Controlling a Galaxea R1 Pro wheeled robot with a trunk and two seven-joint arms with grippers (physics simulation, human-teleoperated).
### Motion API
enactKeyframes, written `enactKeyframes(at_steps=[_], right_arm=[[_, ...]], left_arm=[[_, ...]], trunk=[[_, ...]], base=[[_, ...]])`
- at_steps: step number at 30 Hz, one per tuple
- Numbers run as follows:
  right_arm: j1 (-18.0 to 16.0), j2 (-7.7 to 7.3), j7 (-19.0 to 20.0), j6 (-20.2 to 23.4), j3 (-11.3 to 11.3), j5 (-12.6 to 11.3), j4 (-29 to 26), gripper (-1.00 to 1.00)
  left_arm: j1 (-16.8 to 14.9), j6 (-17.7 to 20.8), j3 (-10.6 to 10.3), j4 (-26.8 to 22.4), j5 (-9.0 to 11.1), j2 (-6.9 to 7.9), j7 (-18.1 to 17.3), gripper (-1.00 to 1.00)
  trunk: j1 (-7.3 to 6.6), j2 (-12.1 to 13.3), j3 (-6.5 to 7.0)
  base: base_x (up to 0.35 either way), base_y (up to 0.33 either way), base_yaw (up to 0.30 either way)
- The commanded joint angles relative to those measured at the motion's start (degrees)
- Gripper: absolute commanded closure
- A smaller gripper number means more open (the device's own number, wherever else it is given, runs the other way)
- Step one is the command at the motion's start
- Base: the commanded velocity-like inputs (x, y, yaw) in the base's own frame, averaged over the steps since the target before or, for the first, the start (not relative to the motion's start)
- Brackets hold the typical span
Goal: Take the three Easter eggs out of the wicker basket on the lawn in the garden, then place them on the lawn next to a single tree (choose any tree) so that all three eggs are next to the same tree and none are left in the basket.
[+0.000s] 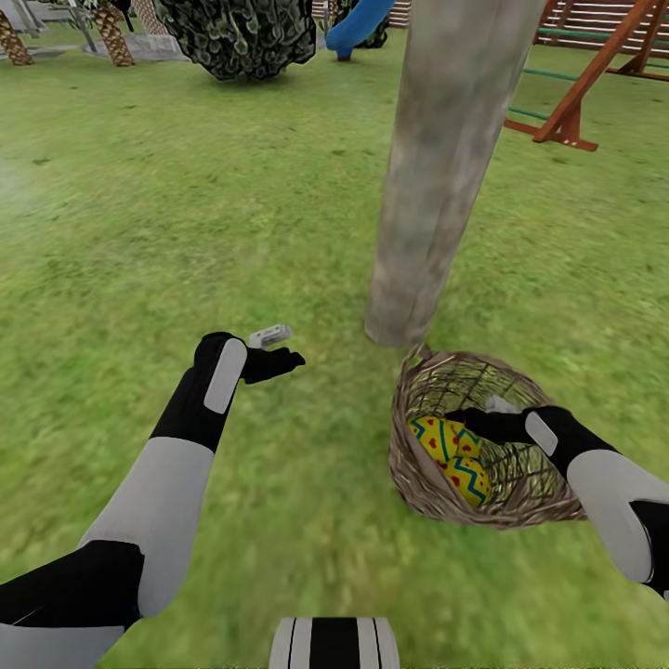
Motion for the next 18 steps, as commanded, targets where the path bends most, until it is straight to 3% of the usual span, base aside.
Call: enactKeyframes(at_steps=[1,11,18], right_arm=[[-0.02,0.01,0.1,0.44,-0.38,0.04,-0.06,-1.0],[-0.02,0.09,0.11,0.43,-0.38,-0.02,0.02,-1.0],[-0.02,0.18,0.11,0.47,-0.38,0.03,0.11,-1.0]], left_arm=[[-0.03,0.11,0.01,-0.05,0.62,-0.02,0.56,-1.0],[-0.03,0.11,0.02,-0.03,0.76,-0.04,0.5,-1.0],[-0.03,0.15,0.02,-0.02,0.79,0.03,0.51,-1.0]], trunk=[[0.01,-0.03,-0.27],[0.01,-0.03,-0.27],[0.11,-0.09,-1.15]], base=[[0.0,0.0,0.0],[0.0,0.0,0.0],[0.0,0.0,0.0]])
